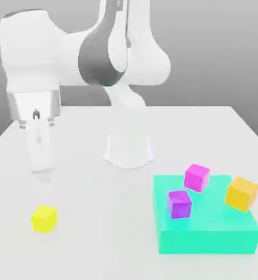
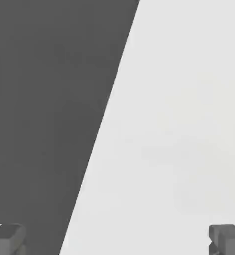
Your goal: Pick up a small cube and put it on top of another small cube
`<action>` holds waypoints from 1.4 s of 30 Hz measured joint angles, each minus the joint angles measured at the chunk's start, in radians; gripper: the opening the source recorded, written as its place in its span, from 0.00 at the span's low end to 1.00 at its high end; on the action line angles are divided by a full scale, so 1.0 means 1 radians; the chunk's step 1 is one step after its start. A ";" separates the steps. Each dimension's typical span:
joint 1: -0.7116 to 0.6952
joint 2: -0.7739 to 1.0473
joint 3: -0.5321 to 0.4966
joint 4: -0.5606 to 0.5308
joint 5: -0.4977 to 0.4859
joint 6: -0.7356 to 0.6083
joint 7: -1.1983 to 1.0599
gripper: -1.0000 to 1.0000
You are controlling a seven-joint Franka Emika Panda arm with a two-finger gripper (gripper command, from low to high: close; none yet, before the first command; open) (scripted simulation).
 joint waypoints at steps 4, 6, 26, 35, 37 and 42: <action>-0.047 0.124 -0.064 -0.070 -0.104 0.091 0.267 0.50; -0.043 0.174 -0.074 -0.076 -0.112 0.131 0.306 0.50; -0.115 0.300 0.008 -0.053 -0.059 0.234 0.275 0.00; -0.030 0.132 0.038 -0.072 -0.107 0.074 0.206 0.00; 0.033 0.114 0.084 -0.061 -0.082 0.042 0.109 0.00; 0.181 0.064 0.173 -0.034 -0.043 -0.038 -0.123 0.00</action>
